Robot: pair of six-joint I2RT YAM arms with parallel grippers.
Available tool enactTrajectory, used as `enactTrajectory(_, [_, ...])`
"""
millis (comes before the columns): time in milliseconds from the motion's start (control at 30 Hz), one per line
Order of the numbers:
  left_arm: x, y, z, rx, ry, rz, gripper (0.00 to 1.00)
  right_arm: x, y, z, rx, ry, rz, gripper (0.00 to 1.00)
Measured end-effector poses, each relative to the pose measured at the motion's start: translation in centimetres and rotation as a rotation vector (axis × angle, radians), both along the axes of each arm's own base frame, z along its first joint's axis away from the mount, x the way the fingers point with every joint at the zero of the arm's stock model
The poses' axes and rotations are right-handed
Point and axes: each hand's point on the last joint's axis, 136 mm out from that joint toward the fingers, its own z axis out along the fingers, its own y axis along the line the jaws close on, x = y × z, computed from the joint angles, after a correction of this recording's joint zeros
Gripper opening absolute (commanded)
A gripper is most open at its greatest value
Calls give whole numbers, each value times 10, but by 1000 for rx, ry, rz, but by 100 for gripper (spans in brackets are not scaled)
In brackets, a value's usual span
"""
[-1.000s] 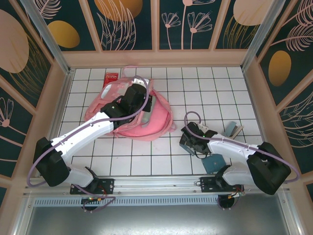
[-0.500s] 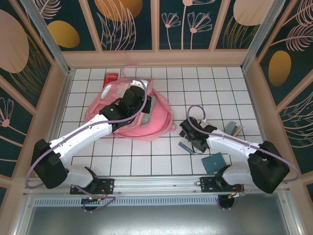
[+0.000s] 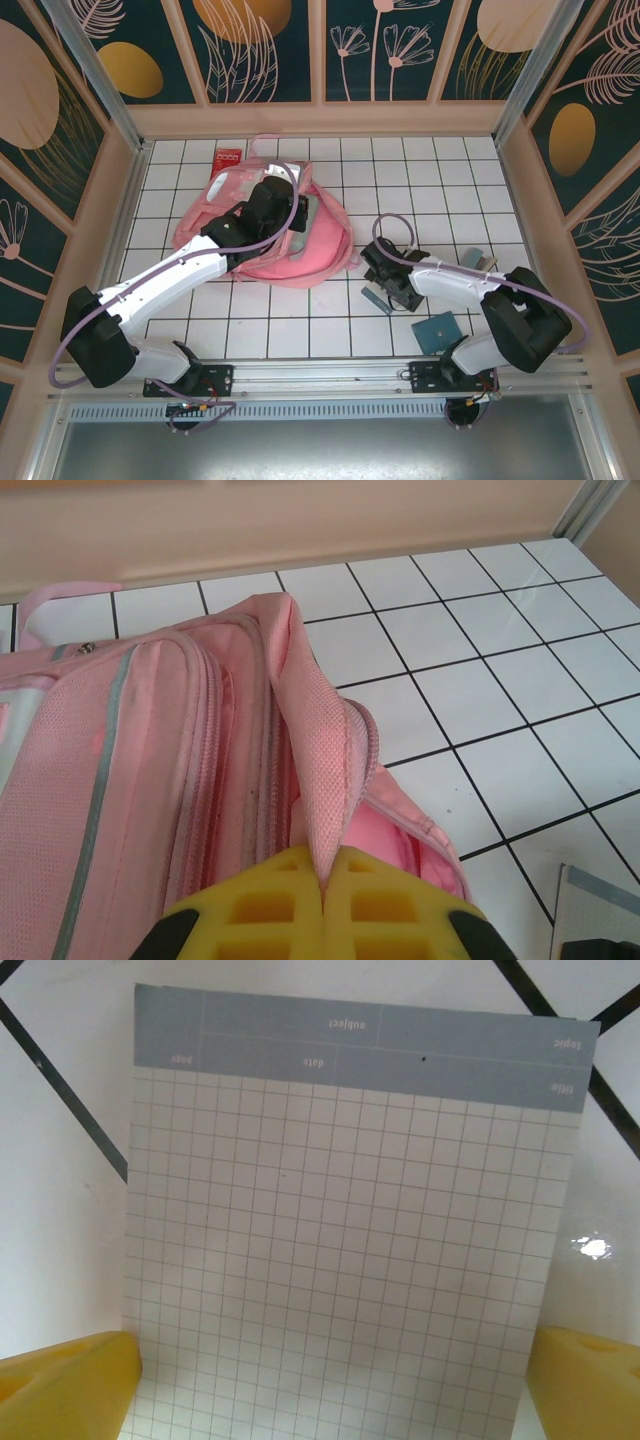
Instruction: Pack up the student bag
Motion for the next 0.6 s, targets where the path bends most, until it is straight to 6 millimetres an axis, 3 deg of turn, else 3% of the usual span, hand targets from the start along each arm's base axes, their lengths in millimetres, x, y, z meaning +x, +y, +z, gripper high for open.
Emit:
enactTrajectory(333, [0,0,-1,-2,1,-3,4,11,10,11,27,-30,-2,99])
enactTrajectory(600, [0,-1,0,-3,0,-3,3,12,9,4,20,-13,-9,99])
